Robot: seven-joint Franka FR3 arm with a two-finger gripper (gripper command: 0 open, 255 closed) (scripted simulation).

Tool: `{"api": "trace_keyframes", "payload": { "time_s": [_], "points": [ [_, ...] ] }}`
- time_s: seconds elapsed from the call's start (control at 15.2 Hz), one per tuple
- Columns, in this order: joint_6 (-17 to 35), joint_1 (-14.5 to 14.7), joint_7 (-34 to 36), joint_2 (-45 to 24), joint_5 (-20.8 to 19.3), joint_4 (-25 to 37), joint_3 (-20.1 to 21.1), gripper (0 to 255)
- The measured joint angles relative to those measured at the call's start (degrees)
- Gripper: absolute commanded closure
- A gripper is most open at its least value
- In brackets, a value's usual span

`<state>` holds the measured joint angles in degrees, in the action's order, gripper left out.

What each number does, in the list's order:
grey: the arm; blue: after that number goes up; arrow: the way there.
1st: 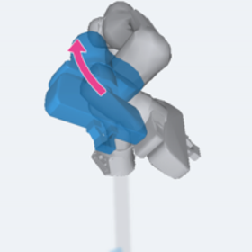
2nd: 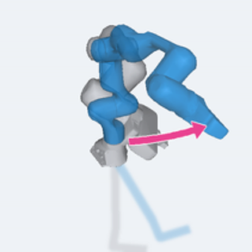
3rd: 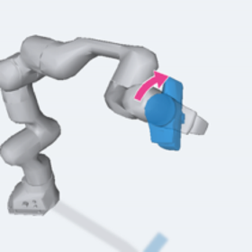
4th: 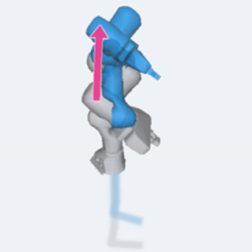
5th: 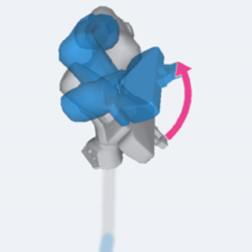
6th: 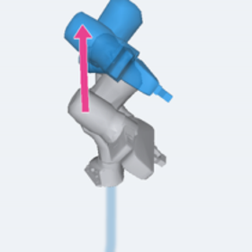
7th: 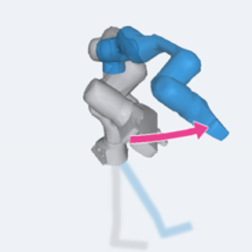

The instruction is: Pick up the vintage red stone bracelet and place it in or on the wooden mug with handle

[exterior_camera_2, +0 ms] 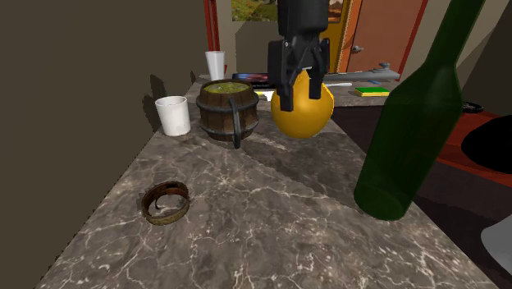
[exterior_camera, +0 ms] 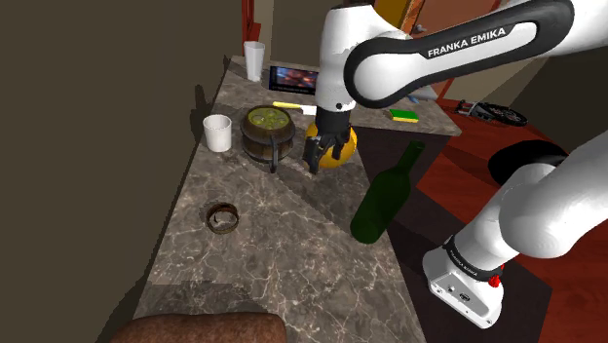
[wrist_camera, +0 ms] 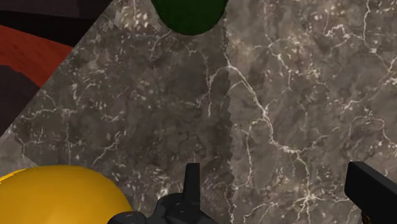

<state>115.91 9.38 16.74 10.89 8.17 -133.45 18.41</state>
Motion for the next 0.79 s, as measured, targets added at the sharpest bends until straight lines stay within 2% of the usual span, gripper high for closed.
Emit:
{"api": "trace_keyframes", "payload": {
  "time_s": [0.26,0.79],
  "points": [
    [5.17,1.06,3.27,-8.65,-3.43,4.43,2.43,0],
    [9.71,5.89,11.53,-25.27,-13.14,17.36,4.68,0]
  ]
}}
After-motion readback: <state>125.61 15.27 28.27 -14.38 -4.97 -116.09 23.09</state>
